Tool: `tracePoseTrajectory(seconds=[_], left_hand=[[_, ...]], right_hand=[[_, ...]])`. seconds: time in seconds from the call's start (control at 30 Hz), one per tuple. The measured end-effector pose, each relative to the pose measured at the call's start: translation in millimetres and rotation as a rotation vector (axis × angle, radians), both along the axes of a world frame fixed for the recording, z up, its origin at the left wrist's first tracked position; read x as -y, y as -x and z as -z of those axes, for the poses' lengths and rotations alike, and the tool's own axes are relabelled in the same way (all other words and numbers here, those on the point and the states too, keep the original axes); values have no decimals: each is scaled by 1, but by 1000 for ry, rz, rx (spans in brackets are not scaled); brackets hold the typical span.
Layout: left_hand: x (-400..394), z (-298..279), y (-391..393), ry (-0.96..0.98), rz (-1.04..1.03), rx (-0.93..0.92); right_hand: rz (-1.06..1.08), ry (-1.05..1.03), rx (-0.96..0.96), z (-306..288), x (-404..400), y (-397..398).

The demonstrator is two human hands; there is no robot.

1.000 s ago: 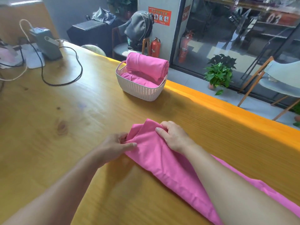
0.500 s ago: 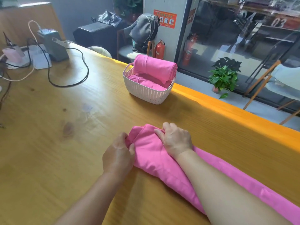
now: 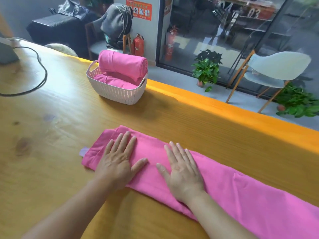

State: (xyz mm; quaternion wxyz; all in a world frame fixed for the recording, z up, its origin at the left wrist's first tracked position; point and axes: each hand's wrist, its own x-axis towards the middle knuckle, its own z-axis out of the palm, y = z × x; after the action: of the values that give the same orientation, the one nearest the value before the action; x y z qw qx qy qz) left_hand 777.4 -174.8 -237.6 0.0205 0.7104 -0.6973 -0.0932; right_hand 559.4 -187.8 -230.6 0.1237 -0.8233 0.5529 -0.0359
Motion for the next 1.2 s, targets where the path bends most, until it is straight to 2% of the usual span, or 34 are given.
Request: tracePoseTrajectory(seconds=[0.13, 0.33, 0.43, 0.5, 0.57, 0.77, 0.9, 1.0, 1.1, 1.2], left_hand=[[2, -1, -7, -13, 38, 65], [2, -13, 0, -76, -10, 87], [6, -18, 38, 20, -50, 51], [5, -17, 82, 100, 3, -47], [0, -10, 114, 60, 48, -98], [-3, 1, 116, 36, 96, 14], [-1, -5, 122, 28, 78, 42], [-4, -13, 160, 108, 136, -52], [-14, -11, 228, 132, 351, -167], [-22, -3, 254, 102, 409, -130]], right_hand=[[32, -21, -108, 0, 8, 46], [188, -16, -139, -7, 13, 104], [169, 72, -10, -21, -3, 91], [118, 78, 113, -24, -19, 73], [98, 55, 140, -16, -36, 70], [215, -2, -91, 0, -59, 180], [349, -25, -149, -5, -57, 232], [385, -6, -105, -7, -59, 223], [333, 26, 32, -9, -58, 188], [289, 23, 34, -3, -61, 180]])
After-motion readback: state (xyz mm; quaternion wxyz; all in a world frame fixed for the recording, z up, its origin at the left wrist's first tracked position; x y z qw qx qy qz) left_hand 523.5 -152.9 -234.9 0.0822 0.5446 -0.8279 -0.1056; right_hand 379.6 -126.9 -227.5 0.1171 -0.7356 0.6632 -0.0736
